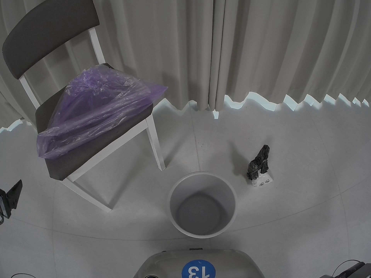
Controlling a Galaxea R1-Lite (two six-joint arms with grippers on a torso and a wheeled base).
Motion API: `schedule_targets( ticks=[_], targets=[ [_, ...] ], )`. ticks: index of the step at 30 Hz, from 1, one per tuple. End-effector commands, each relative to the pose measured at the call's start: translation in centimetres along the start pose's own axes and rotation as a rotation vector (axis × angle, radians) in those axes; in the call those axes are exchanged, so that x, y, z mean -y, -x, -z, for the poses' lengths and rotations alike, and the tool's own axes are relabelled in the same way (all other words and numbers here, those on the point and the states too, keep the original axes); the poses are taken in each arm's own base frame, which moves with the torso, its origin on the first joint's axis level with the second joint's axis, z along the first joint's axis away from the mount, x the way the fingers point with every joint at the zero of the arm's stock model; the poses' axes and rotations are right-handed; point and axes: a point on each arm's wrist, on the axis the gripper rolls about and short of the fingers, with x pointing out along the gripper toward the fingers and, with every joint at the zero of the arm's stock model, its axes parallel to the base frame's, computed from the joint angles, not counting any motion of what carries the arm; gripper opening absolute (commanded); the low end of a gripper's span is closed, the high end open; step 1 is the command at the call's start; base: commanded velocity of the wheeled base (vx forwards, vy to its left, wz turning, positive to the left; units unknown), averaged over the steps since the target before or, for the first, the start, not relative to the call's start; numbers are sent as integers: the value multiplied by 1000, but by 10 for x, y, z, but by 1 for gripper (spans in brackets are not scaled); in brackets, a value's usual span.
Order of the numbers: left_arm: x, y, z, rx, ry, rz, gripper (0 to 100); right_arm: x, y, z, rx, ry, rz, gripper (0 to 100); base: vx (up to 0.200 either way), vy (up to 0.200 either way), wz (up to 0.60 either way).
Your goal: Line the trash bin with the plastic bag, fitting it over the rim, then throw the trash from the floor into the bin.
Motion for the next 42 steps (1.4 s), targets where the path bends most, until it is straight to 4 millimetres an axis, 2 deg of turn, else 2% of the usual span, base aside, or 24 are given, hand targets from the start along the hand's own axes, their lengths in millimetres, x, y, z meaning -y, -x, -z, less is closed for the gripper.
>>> schedule_targets(
  ticks=[1, 6, 15, 21, 27, 36, 42],
  targets=[
    [5, -42, -10, -116, 39, 39, 100, -4, 6, -7, 23, -25, -30, 100, 0, 0, 0],
    [4, -66, -21, -119, 172, 61, 100, -10, 16, -10, 21, -60, -124, 100, 0, 0, 0],
    [-12, -93, -20, -147, 292, 92, 100, -11, 16, -11, 22, -77, -134, 100, 0, 0, 0],
    [-21, -119, -25, -115, 310, 59, 100, -11, 16, -11, 21, -77, -136, 100, 0, 0, 0],
    [-18, -133, -22, -151, 306, 74, 100, -11, 16, -12, 25, -75, -137, 100, 0, 0, 0],
    [-21, -174, -28, -151, 306, 69, 100, -11, 16, -12, 27, -74, -136, 100, 0, 0, 0],
    [-20, -193, -29, -170, 304, 80, 100, -11, 17, -12, 30, -73, -136, 100, 0, 0, 0]
  ],
)
